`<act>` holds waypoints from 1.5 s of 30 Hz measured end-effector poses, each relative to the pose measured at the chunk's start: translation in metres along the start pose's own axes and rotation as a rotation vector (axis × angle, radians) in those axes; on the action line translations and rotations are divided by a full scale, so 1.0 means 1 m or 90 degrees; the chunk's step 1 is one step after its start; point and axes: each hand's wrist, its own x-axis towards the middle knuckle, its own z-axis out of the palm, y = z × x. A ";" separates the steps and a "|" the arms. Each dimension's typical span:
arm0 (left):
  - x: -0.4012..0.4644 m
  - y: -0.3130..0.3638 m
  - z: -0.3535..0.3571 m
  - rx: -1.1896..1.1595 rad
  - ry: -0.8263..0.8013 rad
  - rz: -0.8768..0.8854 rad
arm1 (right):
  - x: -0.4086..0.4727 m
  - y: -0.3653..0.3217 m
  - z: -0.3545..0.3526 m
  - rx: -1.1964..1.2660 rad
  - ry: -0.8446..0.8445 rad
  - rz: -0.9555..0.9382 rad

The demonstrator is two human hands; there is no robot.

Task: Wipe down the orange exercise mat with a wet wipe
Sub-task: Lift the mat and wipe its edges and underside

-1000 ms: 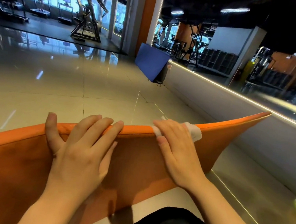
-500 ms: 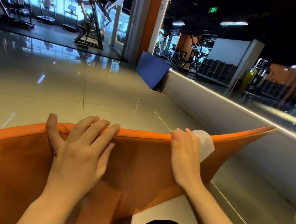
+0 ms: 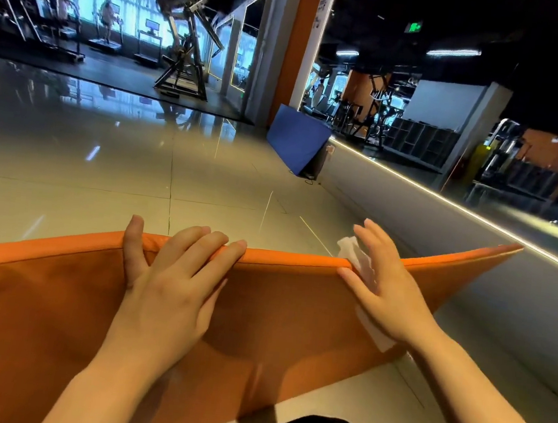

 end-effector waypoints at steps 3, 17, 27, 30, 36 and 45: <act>0.000 0.000 -0.001 0.002 -0.012 -0.002 | -0.001 0.030 -0.014 -0.046 -0.045 0.057; 0.004 0.006 0.007 0.007 0.054 -0.032 | -0.012 -0.069 0.039 0.058 0.085 0.000; 0.001 0.000 0.003 0.025 0.025 -0.004 | -0.007 -0.024 0.021 -0.029 0.041 -0.049; 0.000 0.001 0.003 0.025 0.026 -0.006 | -0.014 0.042 0.006 -0.083 0.067 0.074; 0.003 0.009 0.004 0.024 0.032 -0.049 | -0.011 0.009 0.033 -0.059 0.168 0.118; -0.004 0.014 -0.006 -0.012 0.057 -0.062 | -0.009 -0.121 0.067 0.095 0.078 -0.087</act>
